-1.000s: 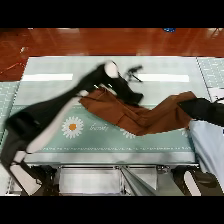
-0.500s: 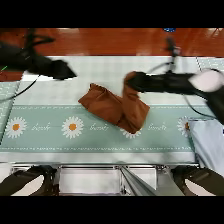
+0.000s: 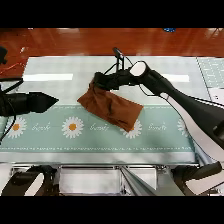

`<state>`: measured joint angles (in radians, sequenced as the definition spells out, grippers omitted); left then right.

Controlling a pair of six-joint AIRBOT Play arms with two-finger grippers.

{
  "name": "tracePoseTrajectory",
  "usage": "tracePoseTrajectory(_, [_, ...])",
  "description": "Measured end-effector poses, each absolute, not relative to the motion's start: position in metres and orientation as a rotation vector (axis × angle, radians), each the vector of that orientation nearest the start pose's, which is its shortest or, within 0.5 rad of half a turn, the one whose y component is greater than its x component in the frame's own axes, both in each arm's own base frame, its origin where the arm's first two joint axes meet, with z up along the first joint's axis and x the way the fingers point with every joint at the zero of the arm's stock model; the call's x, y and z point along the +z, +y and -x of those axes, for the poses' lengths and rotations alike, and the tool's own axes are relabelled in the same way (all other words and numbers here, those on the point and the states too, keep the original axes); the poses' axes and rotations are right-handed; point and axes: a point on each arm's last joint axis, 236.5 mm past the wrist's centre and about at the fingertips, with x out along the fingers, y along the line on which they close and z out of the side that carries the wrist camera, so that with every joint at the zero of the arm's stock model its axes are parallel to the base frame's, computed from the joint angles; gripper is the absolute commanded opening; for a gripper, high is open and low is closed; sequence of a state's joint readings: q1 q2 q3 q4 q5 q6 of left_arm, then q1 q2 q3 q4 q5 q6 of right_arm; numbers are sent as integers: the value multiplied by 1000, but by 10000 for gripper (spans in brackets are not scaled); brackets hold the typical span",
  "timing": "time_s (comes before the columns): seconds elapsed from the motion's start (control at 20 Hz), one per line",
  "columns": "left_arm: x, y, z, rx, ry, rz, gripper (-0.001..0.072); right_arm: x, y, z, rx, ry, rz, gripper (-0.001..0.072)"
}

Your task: Fold the shirts.

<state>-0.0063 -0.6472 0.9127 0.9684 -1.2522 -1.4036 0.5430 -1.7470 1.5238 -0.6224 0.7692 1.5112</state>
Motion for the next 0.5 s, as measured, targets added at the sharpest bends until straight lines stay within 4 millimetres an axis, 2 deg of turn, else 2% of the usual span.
tracePoseTrajectory(0.15, [145,-127,-263,-500,909,311,19,28,413,-418,800,1166,-621,408])
tracePoseTrajectory(0.25, [145,-123,-271,-480,892,321,19,36,397,-419,815,1188,-616,408])
tracePoseTrajectory(0.3, [145,-119,-278,-460,877,328,19,48,383,-421,825,1190,-617,408])
tracePoseTrajectory(0.4, [144,-107,-290,-415,859,349,19,75,342,-420,825,1191,-573,408])
tracePoseTrajectory(0.5, [141,-93,-296,-369,857,367,19,101,283,-419,737,1162,-484,408])
